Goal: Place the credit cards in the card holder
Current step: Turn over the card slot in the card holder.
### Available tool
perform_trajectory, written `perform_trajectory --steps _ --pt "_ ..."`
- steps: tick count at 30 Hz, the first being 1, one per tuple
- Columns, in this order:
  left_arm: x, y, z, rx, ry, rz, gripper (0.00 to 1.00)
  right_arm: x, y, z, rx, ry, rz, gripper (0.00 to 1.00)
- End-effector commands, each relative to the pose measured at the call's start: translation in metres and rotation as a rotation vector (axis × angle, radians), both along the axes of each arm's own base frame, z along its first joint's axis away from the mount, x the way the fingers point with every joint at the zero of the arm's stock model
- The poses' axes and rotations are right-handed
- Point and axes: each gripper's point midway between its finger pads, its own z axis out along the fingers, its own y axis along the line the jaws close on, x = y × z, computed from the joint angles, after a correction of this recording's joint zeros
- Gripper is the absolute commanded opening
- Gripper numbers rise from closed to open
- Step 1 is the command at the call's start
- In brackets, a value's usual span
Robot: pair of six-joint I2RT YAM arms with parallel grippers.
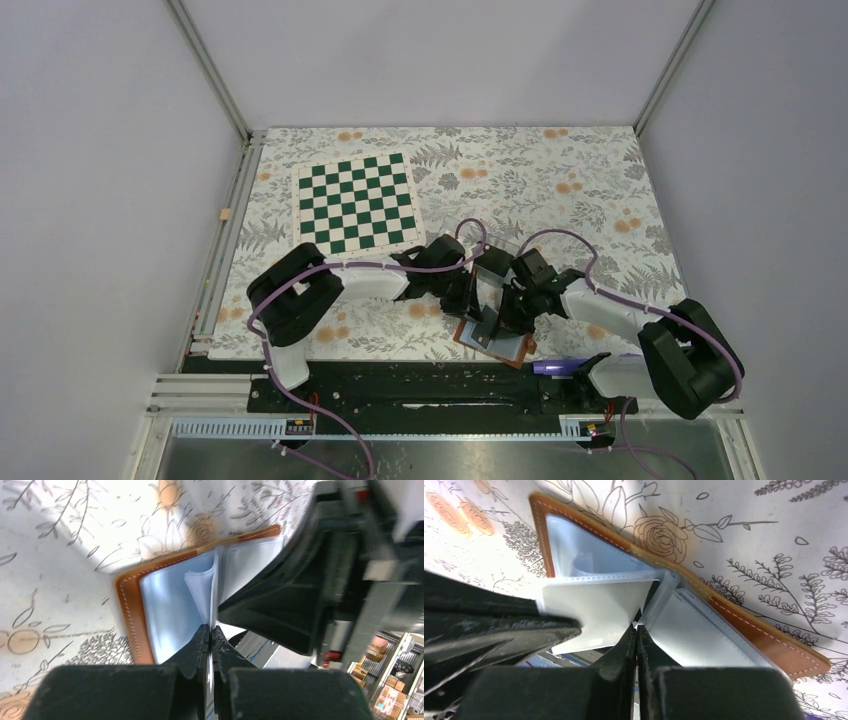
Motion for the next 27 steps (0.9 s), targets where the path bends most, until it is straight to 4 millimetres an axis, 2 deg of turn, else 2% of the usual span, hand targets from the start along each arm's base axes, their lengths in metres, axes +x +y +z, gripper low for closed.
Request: perform_trajectory --steps 1,4,9,12,16,19,27 --pt "0.002 0.008 0.001 0.080 -0.033 0.002 0.00 0.017 0.005 0.023 0.018 -0.111 0.013 0.10" --pt "0.012 0.033 -0.001 0.208 -0.093 0.069 0.00 0.022 0.002 0.035 0.016 -0.162 0.004 0.22" --pt "0.029 0.080 0.003 0.390 -0.184 0.203 0.00 0.027 -0.001 0.050 0.008 -0.213 -0.001 0.35" --pt "0.033 0.108 0.003 0.518 -0.218 0.250 0.00 0.028 -0.001 0.052 0.006 -0.217 0.004 0.38" --pt "0.039 0.134 -0.001 0.662 -0.249 0.291 0.00 0.028 -0.001 0.051 0.000 -0.212 0.008 0.38" --pt "0.043 0.137 -0.005 0.719 -0.253 0.283 0.00 0.028 -0.002 0.049 -0.004 -0.207 0.011 0.38" --pt "0.051 0.108 0.004 0.704 -0.248 0.237 0.02 0.028 -0.002 0.047 -0.013 -0.201 0.013 0.39"
